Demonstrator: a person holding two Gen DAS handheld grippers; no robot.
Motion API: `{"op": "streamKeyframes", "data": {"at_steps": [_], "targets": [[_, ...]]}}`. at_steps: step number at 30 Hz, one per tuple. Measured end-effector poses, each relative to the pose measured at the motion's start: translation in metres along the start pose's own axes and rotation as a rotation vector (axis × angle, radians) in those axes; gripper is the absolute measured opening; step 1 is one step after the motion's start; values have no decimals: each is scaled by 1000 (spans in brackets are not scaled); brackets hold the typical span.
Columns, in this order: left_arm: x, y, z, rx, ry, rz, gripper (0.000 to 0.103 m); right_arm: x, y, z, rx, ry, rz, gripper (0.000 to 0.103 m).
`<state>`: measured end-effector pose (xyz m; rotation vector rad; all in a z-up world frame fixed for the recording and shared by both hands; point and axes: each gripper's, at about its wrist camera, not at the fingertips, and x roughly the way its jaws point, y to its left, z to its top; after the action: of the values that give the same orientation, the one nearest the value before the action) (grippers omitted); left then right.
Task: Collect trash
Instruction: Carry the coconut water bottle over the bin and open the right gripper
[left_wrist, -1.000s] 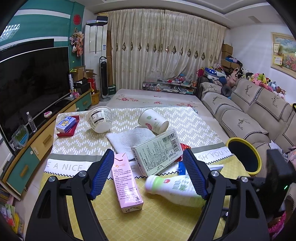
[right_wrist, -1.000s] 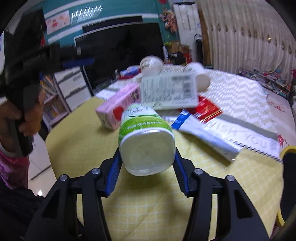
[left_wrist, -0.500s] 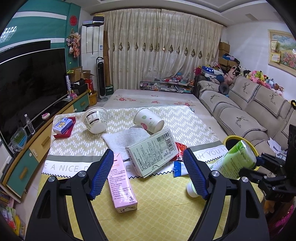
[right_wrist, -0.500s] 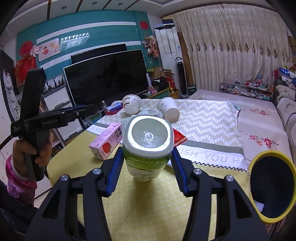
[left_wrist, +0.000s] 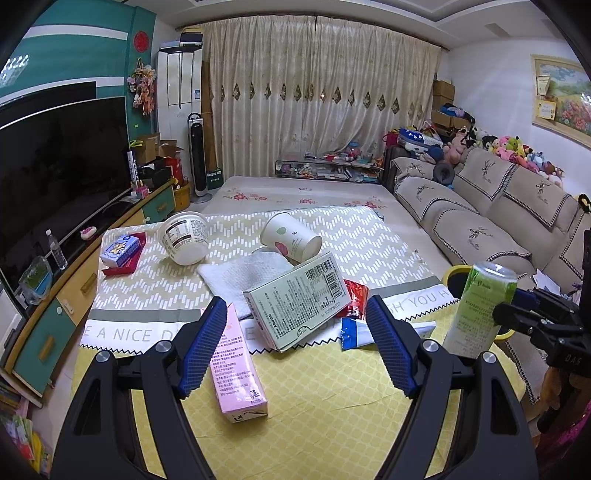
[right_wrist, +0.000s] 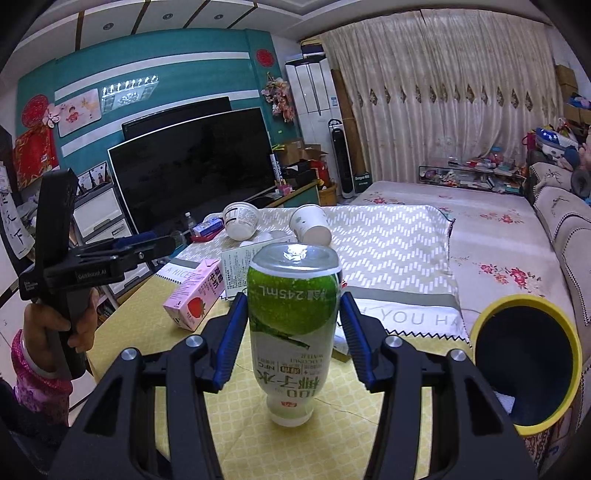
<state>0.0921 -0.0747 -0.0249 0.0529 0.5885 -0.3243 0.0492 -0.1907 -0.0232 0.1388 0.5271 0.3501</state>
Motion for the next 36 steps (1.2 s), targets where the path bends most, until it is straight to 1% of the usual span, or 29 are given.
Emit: {"op": "streamKeyframes", "data": {"at_steps": [5,10,14,16,17,19,20,22,26,28,31,33,36], "targets": [[0,0,0,0,0,0,77,-3,-2,3,7,-19,-5,49],[0,0,0,0,1,0,77,-16,-16,12,22,-63,-57,49],[3,-2,-2,5,5,-6,77,-37,-47,23,49,-127,-167,49],[5,-3,-2,8,8,-7,77,-46,-66,26,61,-152,-256,49],[6,-3,-2,9,9,-7,77,-49,-79,26,68,-158,-322,49],[8,-3,-2,10,12,-7,77,-51,-102,25,95,-150,-399,49],[9,-4,-2,10,14,-8,77,-49,-121,21,118,-140,-455,49],[12,-4,-2,10,19,-9,77,-43,-150,14,154,-110,-531,49],[17,-6,-3,15,32,-8,77,-19,-198,-11,231,-22,-617,49],[19,-6,-3,18,37,-6,77,-5,-214,-28,258,29,-646,49],[22,-6,-4,21,44,-4,77,10,-228,-44,293,74,-656,49],[23,-6,-4,21,47,-2,77,15,-229,-48,304,76,-654,50],[23,-7,-5,23,51,3,77,10,-221,-50,298,59,-649,51]]}}
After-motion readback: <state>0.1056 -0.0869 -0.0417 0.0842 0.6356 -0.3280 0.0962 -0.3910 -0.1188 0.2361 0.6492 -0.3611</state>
